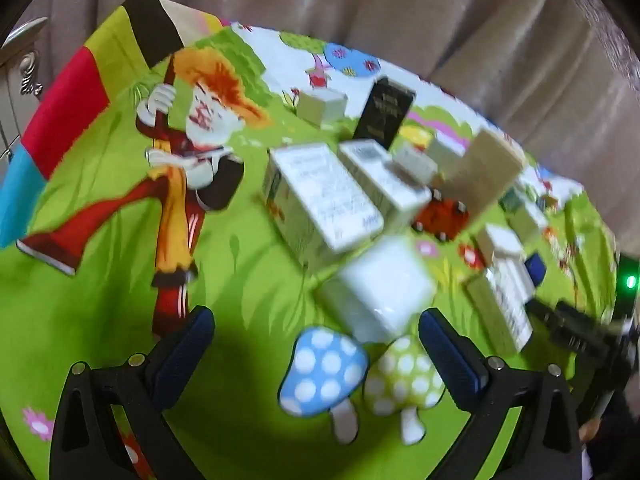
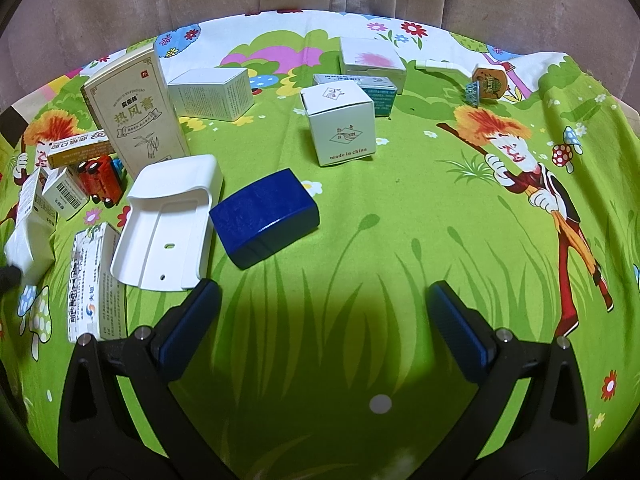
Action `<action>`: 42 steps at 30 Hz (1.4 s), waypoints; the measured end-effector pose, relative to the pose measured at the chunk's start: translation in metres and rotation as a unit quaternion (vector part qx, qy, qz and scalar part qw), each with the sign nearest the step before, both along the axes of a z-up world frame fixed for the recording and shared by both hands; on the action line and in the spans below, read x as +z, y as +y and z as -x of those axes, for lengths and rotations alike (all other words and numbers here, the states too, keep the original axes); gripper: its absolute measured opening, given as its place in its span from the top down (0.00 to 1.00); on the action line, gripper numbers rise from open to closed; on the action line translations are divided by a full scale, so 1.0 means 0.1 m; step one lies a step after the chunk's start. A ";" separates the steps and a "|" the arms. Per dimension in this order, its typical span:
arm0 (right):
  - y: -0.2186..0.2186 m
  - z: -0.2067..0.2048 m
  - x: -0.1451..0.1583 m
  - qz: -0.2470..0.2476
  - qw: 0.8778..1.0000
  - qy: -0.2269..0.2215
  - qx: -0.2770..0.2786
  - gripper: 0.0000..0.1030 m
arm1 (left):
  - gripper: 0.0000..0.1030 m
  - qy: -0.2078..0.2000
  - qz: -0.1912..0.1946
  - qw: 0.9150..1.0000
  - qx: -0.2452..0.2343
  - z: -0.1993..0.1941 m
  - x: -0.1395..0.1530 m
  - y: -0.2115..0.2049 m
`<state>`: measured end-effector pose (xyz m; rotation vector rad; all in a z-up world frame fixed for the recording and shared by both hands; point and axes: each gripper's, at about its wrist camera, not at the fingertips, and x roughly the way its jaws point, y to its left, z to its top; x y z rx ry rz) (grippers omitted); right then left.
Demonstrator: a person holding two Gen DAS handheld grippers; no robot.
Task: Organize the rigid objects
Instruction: 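Grasp the white foil-wrapped box with the left tool while the right tool grasps a white medicine box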
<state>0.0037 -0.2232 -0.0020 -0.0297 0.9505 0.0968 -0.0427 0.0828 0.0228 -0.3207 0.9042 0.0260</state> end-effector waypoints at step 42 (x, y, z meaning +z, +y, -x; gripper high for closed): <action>1.28 0.48 0.12 -0.006 0.976 -0.013 0.216 0.64 | 0.45 -0.035 -0.038 0.998 0.036 0.52 -0.10 0.07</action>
